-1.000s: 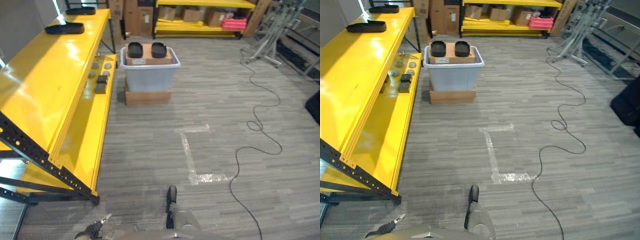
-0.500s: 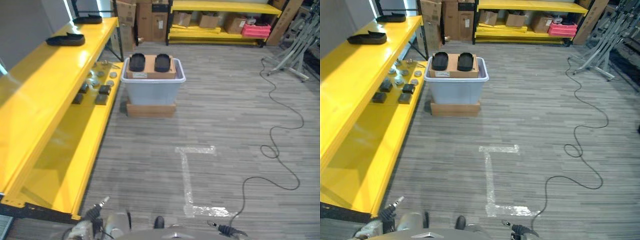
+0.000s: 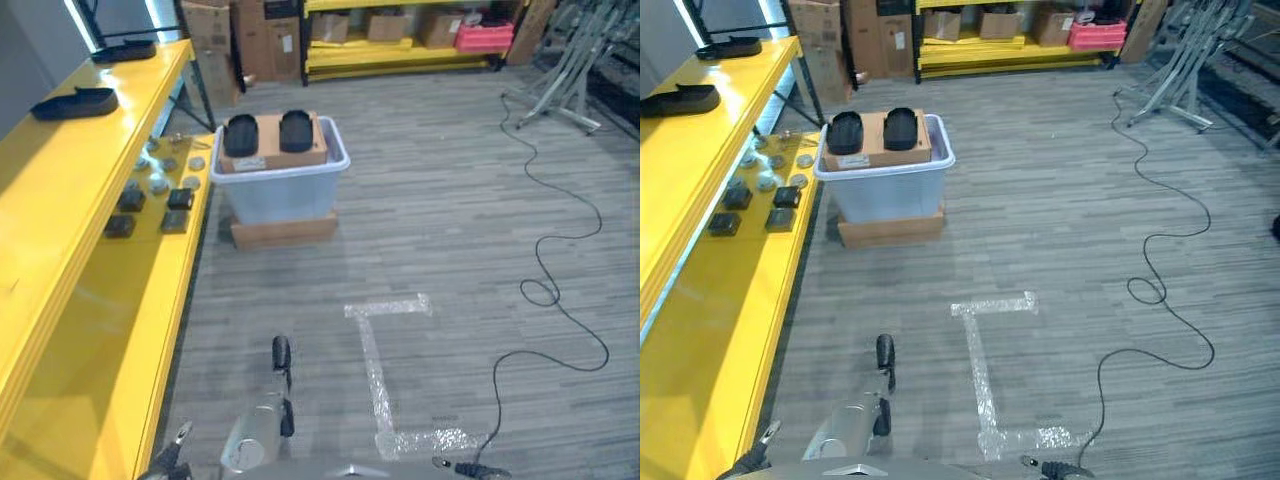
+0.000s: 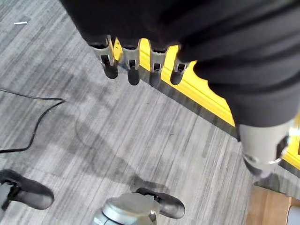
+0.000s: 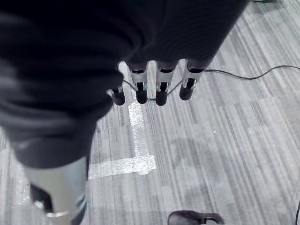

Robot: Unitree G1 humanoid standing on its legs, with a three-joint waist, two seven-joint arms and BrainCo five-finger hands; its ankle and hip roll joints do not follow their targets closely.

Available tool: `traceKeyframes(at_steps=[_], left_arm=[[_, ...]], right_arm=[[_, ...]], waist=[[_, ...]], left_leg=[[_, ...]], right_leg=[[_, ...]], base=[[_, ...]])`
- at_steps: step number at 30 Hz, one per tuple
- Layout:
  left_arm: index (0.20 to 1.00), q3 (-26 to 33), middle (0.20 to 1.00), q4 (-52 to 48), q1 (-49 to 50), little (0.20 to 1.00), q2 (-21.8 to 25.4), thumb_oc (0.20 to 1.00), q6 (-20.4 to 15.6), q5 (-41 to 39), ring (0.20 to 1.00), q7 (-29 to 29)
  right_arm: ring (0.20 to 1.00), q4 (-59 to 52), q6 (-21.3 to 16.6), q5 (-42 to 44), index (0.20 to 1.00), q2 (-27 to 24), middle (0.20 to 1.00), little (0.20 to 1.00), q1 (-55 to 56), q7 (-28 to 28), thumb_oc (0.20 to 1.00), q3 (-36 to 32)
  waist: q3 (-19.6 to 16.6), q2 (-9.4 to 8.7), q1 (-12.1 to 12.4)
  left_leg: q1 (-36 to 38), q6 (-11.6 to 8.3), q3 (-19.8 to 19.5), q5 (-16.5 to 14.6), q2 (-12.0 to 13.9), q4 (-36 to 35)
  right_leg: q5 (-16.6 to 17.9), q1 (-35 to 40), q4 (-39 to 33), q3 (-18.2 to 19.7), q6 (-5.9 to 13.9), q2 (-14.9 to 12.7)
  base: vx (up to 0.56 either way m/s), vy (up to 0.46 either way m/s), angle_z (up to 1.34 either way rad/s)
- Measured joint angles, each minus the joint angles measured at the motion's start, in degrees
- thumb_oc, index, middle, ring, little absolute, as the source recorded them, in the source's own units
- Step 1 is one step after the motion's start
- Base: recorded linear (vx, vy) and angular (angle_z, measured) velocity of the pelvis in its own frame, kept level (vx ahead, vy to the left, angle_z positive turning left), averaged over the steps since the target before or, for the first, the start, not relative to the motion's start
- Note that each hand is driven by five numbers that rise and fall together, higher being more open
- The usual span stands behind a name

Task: Move parts from the plastic box to the shelf.

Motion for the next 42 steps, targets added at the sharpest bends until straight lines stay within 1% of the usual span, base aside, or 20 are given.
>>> traceKeyframes(at_steps=[4,9,11,14,15,16,17,18,20,21,24,25,27,28,30,33,35,37,38,42], left_arm=[[1.0,1.61,1.0,-0.01,-1.8,1.0,-0.04,1.0,-0.23,0.62,1.0,0.12],[1.0,-6.98,1.0,-2.57,-3.69,1.0,-0.09,1.0,0.27,2.56,1.0,-0.02],[1.0,-9.13,1.0,-3.95,-4.12,1.0,-0.5,1.0,0.26,2.54,1.0,0.09],[1.0,-9.23,1.0,-4.28,-6.4,1.0,0.3,1.0,0.46,2.64,1.0,0.06],[1.0,-9.22,1.0,-4.2,-6.07,1.0,0.42,1.0,0.48,3.04,1.0,-0.02],[1.0,-7.97,1.0,-4.52,-6.26,1.0,3.11,1.0,0.39,3.42,1.0,-0.07],[1.0,-7.38,1.0,-4.64,-6.54,1.0,4.82,1.0,0.27,3.66,1.0,-0.29],[1.0,-6.54,1.0,-4.49,-5.09,1.0,5.29,1.0,0.18,4.01,1.0,-0.22],[1.0,-6.14,1.0,-1.74,-1.37,1.0,4.52,1.0,0.84,4.78,1.0,-0.4],[1.0,-6.57,1.0,-1.68,1.69,1.0,1.86,1.0,0.83,5.79,1.0,-1.53],[1.0,-6.43,1.0,-1.46,1.92,1.0,-0.09,1.0,0.47,5.8,1.0,-1.97],[1.0,-6.88,1.0,-0.72,-0.78,1.0,-0.36,1.0,-0.43,5.81,1.0,-2.51],[1.0,-7.16,1.0,-4.82,-1.47,1.0,-0.51,1.0,-2.25,5.77,1.0,-2.85],[1.0,-7.15,1.0,-7.38,-1.44,1.0,-0.09,1.0,-2.88,5.78,1.0,-2.85],[1.0,-7.32,1.0,-8.75,-1.95,1.0,0.05,1.0,-2.9,5.73,1.0,-3.08],[1.0,-7.06,1.0,-6.78,-3.17,1.0,-0.26,1.0,-1.95,5.6,1.0,-3.44],[1.0,-6.99,1.0,-9.19,-3.53,1.0,0.1,1.0,-0.9,5.09,1.0,-3.12],[1.0,-7.33,1.0,-8.7,-3.26,1.0,1.28,1.0,-0.59,4.66,1.0,-2.68],[1.0,-7.26,1.0,-8.46,-2.79,1.0,0.82,1.0,-0.31,4.59,1.0,-2.45],[1.0,-8.31,1.0,-6.27,-4.62,1.0,0.46,1.0,0.41,4.54,1.0,-2.1]], right_arm=[[1.0,-1.15,0.12,-1.22,1.0,1.62,1.0,1.0,1.51,-0.03,1.0,-0.24],[1.0,-5.64,-0.46,-0.97,1.0,4.32,1.0,1.0,2.71,-0.14,1.0,0.06],[1.0,-5.6,-0.48,-0.98,1.0,4.18,1.0,1.0,1.33,-0.06,1.0,1.11],[1.0,-7.66,-1.88,0.32,1.0,4.15,1.0,1.0,0.55,0.46,1.0,1.24],[1.0,-7.55,-2.51,0.67,1.0,4.32,1.0,1.0,1.02,0.54,1.0,1.54],[1.0,-7.39,-3.01,0.71,1.0,5.53,1.0,1.0,1.28,0.93,1.0,0.93],[1.0,-7.72,-3.22,0.73,1.0,5.63,1.0,1.0,2.63,1.46,1.0,0.84],[1.0,-6.46,-3.3,0.72,1.0,5.99,1.0,1.0,2.79,1.78,1.0,0.77],[1.0,-6.32,-4.12,0.69,1.0,5.45,1.0,1.0,5.59,2.25,1.0,-1.21],[1.0,-6.18,-4.31,0.69,1.0,5.23,1.0,1.0,6.91,2.25,1.0,-2.68],[1.0,-6.32,-4.29,0.69,1.0,6.12,1.0,1.0,7.82,2.17,1.0,-2.15],[1.0,-5.14,-4.16,0.7,1.0,5.61,1.0,1.0,8.08,2.02,1.0,-2.33],[1.0,-5.14,-3.83,1.19,1.0,4.64,1.0,1.0,8.05,0.99,1.0,-1.93],[1.0,-5.49,-4.01,2.04,1.0,4.3,1.0,1.0,5.76,0.89,1.0,-0.81],[1.0,-7.72,-5.02,3.08,1.0,2.36,1.0,1.0,0.63,0.83,1.0,-1.09],[1.0,-7.59,-4.72,3.07,1.0,1.02,1.0,1.0,-2.6,-0.16,1.0,-1.55],[1.0,-6.7,-3.52,3.54,1.0,1.02,1.0,1.0,-1.7,-0.33,1.0,-2.61],[1.0,-4.9,-2.85,3.74,1.0,0.75,1.0,1.0,-1.91,-0.35,1.0,-2.58],[1.0,-5.16,-2.47,4.73,1.0,-0.35,1.0,1.0,-1.89,-0.35,1.0,-2.56],[1.0,-5.23,-1.04,4.77,1.0,0.87,1.0,1.0,-0.24,-2.03,1.0,-0.55]], waist=[[-2.04,-2.66,1.04],[-5.89,-3.67,-0.59],[-6.72,-0.71,-0.78],[-3.64,4.16,-2.9],[-2.9,2.34,-2.91],[-1.74,-4.01,-2.8],[-1.81,-5.42,-4.78],[-1.29,-9.55,-3.93],[-1.64,-7.44,-4.91],[-1.57,-4.04,-5.93],[-2.71,-4.53,-8.01],[-2.43,-4.49,-7.66],[-2.53,-2.6,-6.85],[-2.61,-2.32,-5.21],[-2.7,-1.58,-4.02],[-1.2,-3.61,-3.12],[0.45,-5.66,-0.2],[0.98,-7.01,0.87],[2.33,-4.25,-0.43],[0.98,-1.16,-2.16]], left_leg=[[7.47,5.15,2.64,1.98,-2.86,11.52],[18.08,11.23,1.88,-3.34,-11.56,6.83],[19.99,10.99,0.4,-3.18,-10.77,5.55],[24.0,6.19,-5.22,-4.8,-8.66,5.15],[24.9,-2.13,-6.28,-8.5,-9.45,7.42],[23.0,2.23,-6.81,-15.86,-11.56,17.44],[22.65,7.81,-9.0,-18.26,-8.86,18.33],[25.71,8.9,-7.77,-18.63,-11.83,17.51],[30.18,7.87,-10.37,-21.5,-9.19,16.55],[35.29,4.01,-11.68,-22.11,-6.56,14.02],[37.4,-2.7,-12.11,-20.89,-8.96,21.23],[37.18,-3.85,-13.23,-23.07,-9.57,25.47],[37.07,-2.96,-12.99,-24.89,-6.24,21.03],[34.56,-2.73,-12.89,-24.53,-4.07,18.0],[28.07,-0.6,-11.73,-19.68,-1.46,18.06],[21.19,-3.28,-9.06,-17.18,-1.65,35.05],[5.46,-5.27,-11.51,-2.02,-1.67,60.68],[4.86,-1.08,-9.34,-7.2,-2.19,46.49],[8.2,-1.44,-7.83,-4.38,-1.75,24.01],[16.07,-1.71,-3.93,-1.42,-0.85,1.89]], right_leg=[[-5.55,4.83,10.62,-2.24,5.31,-4.81],[7.19,-22.83,67.69,-8.73,9.63,-20.44],[1.15,-31.21,63.35,-9.98,8.89,-18.6],[1.28,-37.35,31.42,-13.53,7.42,-9.44],[3.88,-38.97,24.99,-13.71,6.95,-7.62],[7.08,-40.57,16.67,-11.88,8.78,-11.36],[8.91,-41.6,8.94,-11.89,9.98,-12.93],[9.99,-43.28,4.81,-10.52,9.06,-15.13],[12.25,-44.45,2.51,-9.73,8.06,-11.71],[12.62,-44.68,6.45,-10.21,6.21,-7.9],[11.77,-32.89,3.19,-8.49,-3.09,-4.45],[19.42,-29.13,-0.06,-5.12,-7.87,-5.3],[23.64,-26.08,1.66,-4.93,-6.58,-5.55],[22.42,-24.51,1.71,-4.58,-2.46,-5.77],[22.23,-24.16,1.93,-4.5,-0.32,-5.5],[15.3,-24.79,8.97,-8.38,0.82,-6.46],[10.57,-25.19,12.64,-8.33,-1.82,-6.77],[10.76,-21.08,6.73,-8.26,-2.06,-7.55],[12.75,-17.8,3.86,-11.17,-1.69,-7.42],[12.56,-13.15,-1.23,-12.88,1.13,-7.51]], base=[[0.54,0.299,-0.2],[0.37,0.21,0.3],[0.29,-0.135,0.19],[0.43,-0.244,0.73],[0.55,-0.247,0.82],[0.46,-0.175,1.31],[0.47,-0.161,1.3],[0.53,-0.164,1.02],[0.56,-0.186,0.65],[0.65,-0.279,0.48],[0.48,-0.276,0.36],[0.39,-0.276,1.2],[0.36,-0.267,0.81],[0.32,-0.249,0.28],[0.28,-0.288,-0.29],[0.14,-0.244,-0.1],[0.13,-0.065,0.05],[0.12,0.086,-0.38],[0.24,0.267,-0.36],[0.17,0.21,0.0]])
